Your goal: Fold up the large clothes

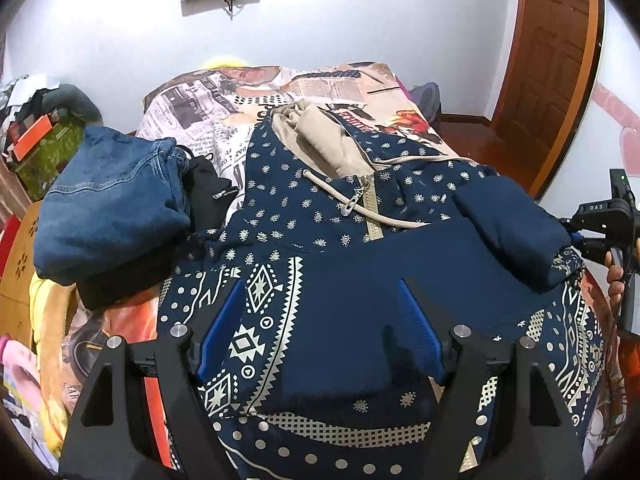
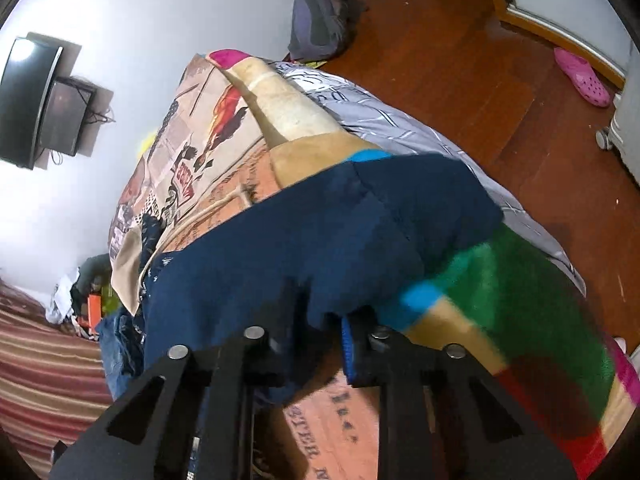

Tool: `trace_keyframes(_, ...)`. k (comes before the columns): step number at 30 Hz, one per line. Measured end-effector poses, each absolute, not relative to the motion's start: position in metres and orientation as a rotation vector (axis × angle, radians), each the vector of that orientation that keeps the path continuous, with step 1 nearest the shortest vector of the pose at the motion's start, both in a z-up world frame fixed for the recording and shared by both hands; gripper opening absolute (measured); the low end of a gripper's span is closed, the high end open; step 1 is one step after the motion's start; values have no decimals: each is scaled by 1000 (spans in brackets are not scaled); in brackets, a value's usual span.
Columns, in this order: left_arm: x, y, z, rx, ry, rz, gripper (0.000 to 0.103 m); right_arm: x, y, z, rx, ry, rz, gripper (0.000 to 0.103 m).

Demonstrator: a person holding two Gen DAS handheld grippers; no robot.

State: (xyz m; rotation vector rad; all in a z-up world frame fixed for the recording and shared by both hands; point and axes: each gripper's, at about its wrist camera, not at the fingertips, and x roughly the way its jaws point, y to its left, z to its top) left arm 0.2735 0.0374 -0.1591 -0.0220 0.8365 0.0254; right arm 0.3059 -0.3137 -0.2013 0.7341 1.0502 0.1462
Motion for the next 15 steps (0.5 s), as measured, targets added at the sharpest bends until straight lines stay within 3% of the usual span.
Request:
trace_keyframes(6, 264, 47, -151, -18, 813, 28, 76, 295, -287, -141, 575, 902, 208, 8)
trace_keyframes(15, 246, 64, -140, -42, 779, 35, 76, 264, -199, -33, 359, 693, 439, 8)
